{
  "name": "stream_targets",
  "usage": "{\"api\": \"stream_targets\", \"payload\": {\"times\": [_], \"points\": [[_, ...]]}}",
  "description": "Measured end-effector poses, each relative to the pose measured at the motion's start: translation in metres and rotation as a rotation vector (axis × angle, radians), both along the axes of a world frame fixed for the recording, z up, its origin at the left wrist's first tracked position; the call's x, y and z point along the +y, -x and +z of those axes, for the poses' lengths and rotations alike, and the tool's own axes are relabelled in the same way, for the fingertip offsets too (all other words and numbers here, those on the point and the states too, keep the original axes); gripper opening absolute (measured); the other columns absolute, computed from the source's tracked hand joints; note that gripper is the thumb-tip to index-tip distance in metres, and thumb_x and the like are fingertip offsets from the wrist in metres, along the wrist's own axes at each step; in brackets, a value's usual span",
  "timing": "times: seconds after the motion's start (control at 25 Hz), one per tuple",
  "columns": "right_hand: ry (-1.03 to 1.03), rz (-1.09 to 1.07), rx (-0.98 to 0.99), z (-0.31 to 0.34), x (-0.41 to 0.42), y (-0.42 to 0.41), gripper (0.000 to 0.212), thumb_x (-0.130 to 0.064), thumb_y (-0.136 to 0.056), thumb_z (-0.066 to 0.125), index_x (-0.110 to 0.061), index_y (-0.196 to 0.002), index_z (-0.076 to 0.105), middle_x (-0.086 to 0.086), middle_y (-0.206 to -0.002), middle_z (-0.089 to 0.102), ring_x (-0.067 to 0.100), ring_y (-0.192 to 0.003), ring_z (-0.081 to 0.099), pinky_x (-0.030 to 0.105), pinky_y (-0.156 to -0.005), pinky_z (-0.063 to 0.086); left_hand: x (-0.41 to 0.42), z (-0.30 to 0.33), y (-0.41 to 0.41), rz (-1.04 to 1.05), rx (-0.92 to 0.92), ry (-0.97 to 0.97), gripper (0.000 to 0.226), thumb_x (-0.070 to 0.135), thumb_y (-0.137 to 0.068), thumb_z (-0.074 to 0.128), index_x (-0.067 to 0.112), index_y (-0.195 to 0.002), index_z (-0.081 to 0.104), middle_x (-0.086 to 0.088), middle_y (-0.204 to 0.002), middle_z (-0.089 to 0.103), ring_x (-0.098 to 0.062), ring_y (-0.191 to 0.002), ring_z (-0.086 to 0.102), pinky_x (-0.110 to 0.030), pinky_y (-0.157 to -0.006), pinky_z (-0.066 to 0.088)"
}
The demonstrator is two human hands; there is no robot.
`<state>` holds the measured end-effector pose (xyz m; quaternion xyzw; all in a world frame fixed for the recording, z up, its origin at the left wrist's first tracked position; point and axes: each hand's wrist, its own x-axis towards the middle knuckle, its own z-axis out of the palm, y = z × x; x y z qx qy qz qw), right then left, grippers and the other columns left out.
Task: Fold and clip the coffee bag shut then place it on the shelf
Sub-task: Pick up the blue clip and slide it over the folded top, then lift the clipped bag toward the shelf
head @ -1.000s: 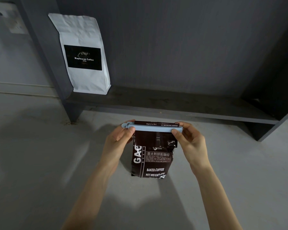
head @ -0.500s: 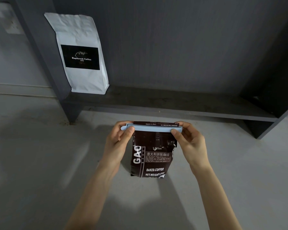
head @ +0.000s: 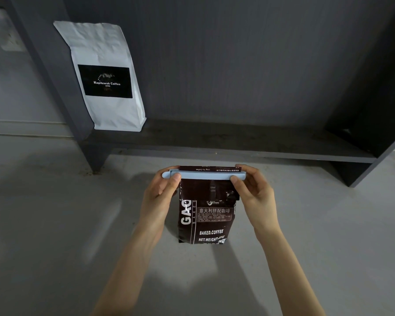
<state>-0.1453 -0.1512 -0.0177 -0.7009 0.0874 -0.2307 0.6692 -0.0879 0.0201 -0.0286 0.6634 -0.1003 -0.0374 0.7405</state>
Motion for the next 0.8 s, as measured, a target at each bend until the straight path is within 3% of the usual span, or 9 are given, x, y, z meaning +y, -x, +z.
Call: {"api": "stream_targets", "payload": {"times": [0.08,0.16,0.32,0.4,0.56,0.68,0.8], "points": [[0.035,0.017,0.029,-0.004,-0.001,0.000,0.023,-0.016,-0.084,0.057,-0.032,-0.099,0.054,0.003,-0.084,0.064,0.012,-0.082,0.063,0.022,-0.073,0.054,0.001,-0.002,0.000,-0.022,-0.001,0.007,0.023,0.033,-0.080,0.056,0.023,-0.100,0.062,0.007,-0.095,0.070,-0.010,-0.096,0.063,-0.030,-0.089,0.046],[0.066,0.046,0.060,-0.011,-0.003,0.001,0.025,-0.014,-0.085,0.056,-0.031,-0.104,0.054,0.006,-0.095,0.066,0.017,-0.092,0.063,0.028,-0.082,0.053,0.002,-0.004,0.001,-0.038,-0.021,-0.012,0.021,0.027,-0.084,0.055,0.026,-0.105,0.060,0.007,-0.104,0.069,-0.007,-0.103,0.061,-0.026,-0.092,0.045],[0.075,0.066,0.114,-0.023,-0.006,0.005,0.028,-0.010,-0.084,0.056,-0.026,-0.107,0.055,0.003,-0.109,0.066,0.014,-0.100,0.062,0.029,-0.090,0.049,0.004,-0.019,0.003,-0.118,-0.049,-0.084,0.030,0.011,-0.085,0.055,0.039,-0.094,0.054,0.036,-0.083,0.067,0.018,-0.089,0.057,-0.003,-0.074,0.043],[0.103,0.090,0.127,-0.029,-0.007,0.008,0.033,-0.009,-0.083,0.057,-0.031,-0.108,0.055,0.001,-0.113,0.065,0.013,-0.106,0.060,0.033,-0.092,0.048,0.007,-0.035,0.004,-0.184,-0.046,-0.171,0.028,0.027,-0.077,0.063,0.042,-0.099,0.053,0.037,-0.090,0.066,0.014,-0.096,0.057,-0.005,-0.079,0.044],[0.147,0.096,0.211,-0.045,-0.006,0.015,0.036,-0.009,-0.081,0.060,-0.039,-0.100,0.056,0.002,-0.111,0.067,0.014,-0.107,0.060,0.040,-0.095,0.049,0.015,-0.057,0.005,-0.222,0.008,-0.238,0.055,0.054,-0.055,0.065,0.039,-0.106,0.051,0.042,-0.094,0.063,0.013,-0.100,0.056,-0.005,-0.084,0.043],[0.157,0.087,0.239,-0.053,-0.003,0.020,0.035,-0.008,-0.082,0.060,-0.038,-0.098,0.056,0.000,-0.108,0.066,0.005,-0.099,0.062,0.022,-0.087,0.052,0.020,-0.066,0.005,-0.264,0.041,-0.290,0.068,0.073,-0.042,0.067,0.043,-0.102,0.052,0.037,-0.094,0.066,0.013,-0.099,0.056,-0.006,-0.084,0.044],[0.139,0.078,0.250,-0.054,-0.001,0.022,0.034,-0.008,-0.082,0.060,-0.035,-0.101,0.056,-0.004,-0.106,0.066,-0.007,-0.094,0.061,0.006,-0.076,0.049,0.022,-0.069,0.003,-0.279,0.051,-0.283,0.079,0.065,-0.045,0.070,0.032,-0.114,0.051,0.025,-0.106,0.064,0.007,-0.106,0.055,-0.014,-0.091,0.042]]}}
